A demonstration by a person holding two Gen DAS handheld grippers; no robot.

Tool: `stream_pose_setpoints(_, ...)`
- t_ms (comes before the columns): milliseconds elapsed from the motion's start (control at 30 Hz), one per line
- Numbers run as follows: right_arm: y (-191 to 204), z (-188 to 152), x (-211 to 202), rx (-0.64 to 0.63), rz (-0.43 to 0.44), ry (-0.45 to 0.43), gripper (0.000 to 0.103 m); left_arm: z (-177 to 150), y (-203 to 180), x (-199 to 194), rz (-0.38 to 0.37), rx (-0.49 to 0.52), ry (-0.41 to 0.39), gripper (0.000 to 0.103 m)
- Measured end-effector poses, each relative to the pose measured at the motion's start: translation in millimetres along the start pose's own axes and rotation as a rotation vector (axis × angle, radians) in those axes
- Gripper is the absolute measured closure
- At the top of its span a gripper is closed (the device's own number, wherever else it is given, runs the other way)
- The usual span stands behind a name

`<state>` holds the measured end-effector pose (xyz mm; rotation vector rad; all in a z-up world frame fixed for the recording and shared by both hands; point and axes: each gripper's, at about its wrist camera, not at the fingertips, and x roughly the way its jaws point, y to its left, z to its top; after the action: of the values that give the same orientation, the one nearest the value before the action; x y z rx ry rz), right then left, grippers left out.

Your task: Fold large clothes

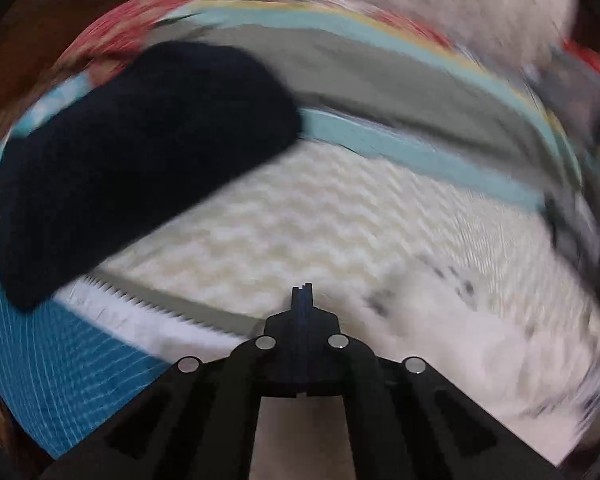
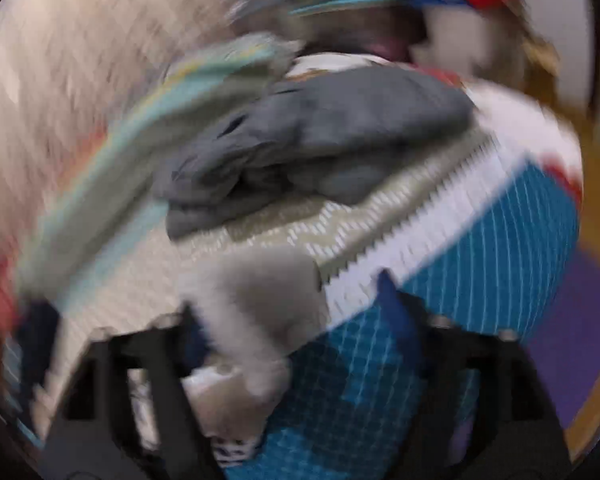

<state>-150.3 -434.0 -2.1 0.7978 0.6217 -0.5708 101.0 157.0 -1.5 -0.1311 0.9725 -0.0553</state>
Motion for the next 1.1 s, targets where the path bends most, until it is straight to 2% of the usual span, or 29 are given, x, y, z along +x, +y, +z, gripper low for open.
stream_pose_setpoints(67,-10.6,-6.2,-11.7,0.044,0.047,-0.015,0.029,0.7,27.1,-7.7,0.019,-0.07,-0.004,0.098)
stream_pose_setpoints(100,-4.2,-14.2,-25.3,0.04,0.116,-0.058,0.029,-0.7,41.1,-12.6,0.015,-0.102,0.006,0.098)
stream_pose_setpoints(167,23.9,-22.0,-30.5,-0.046,0.223,-0.047,0.029,-5.5,54.7,-17.8,-0.02,-0.14,0.027,0.098)
stream_pose_setpoints(267,97.4,-51.3,-27.7,-0.27,0.366,0.065,0.029,-16.5,50.8,-16.4,-0.083,-0.154,0.093,0.098)
stream_pose_setpoints(333,144.9,-78.6,-14.3,-0.382,0.447,0.175,0.029,-25.8,36.9,-13.5,-0.133,-0.143,0.129,0.098)
stream_pose_setpoints(400,184.5,-103.6,0.3,-0.482,0.469,0.272,0.029,-36.9,7.8,-13.7,-0.21,-0.097,0.158,0.098)
stream_pose_setpoints(467,206.6,-122.4,5.4,-0.535,0.438,0.281,0.029,-46.8,-18.1,-22.0,-0.239,-0.041,0.129,0.098)
stream_pose_setpoints(533,209.4,-123.3,8.0,-0.514,0.428,0.283,0.029,-55.4,-61.4,-36.1,-0.258,0.1,0.065,0.098)
stream_pose_setpoints(600,206.7,-113.1,8.0,-0.535,0.348,0.228,0.027,-64.9,-101.6,-46.3,-0.253,0.258,0.002,0.097)
stream_pose_setpoints(633,203.6,-107.0,7.2,-0.585,0.21,0.156,0.025,-72.7,-126.0,-51.1,-0.255,0.363,-0.041,0.096)
stream_pose_setpoints(667,201.1,-106.4,0.6,-0.616,0.117,0.084,0.025,-79.5,-142.7,-53.9,-0.26,0.44,-0.065,0.094)
stream_pose_setpoints(700,199.0,-108.0,-8.7,-0.62,0.119,0.035,0.025,-91.5,-167.8,-54.9,-0.274,0.557,-0.09,0.092)
stream_pose_setpoints(767,190.2,-107.1,-28.2,-0.581,0.241,0.049,0.025,-104.8,-195.8,-51.9,-0.3,0.664,-0.083,0.081)
stream_pose_setpoints(800,186.6,-110.4,-37.6,-0.559,0.351,0.095,0.025,-112.4,-209.3,-45.5,-0.325,0.69,-0.057,0.077)
stream_pose_setpoints(833,184.0,-116.1,-46.6,-0.549,0.454,0.137,0.025,-117.2,-217.2,-38.9,-0.345,0.692,-0.032,0.071)
stream_pose_setpoints(900,185.4,-131.4,-53.1,-0.554,0.578,0.219,0.025,-120.9,-224.7,-28.6,-0.361,0.672,-0.004,0.068)
stream_pose_setpoints(1000,187.3,-153.9,-40.4,-0.564,0.607,0.323,0.025,-121.3,-223.5,-16.2,-0.37,0.598,0.036,0.067)
stream_pose_setpoints(1100,199.0,-168.0,-4.3,-0.552,0.596,0.425,0.029,-117.7,-218.4,-16.8,-0.382,0.582,0.028,0.064)
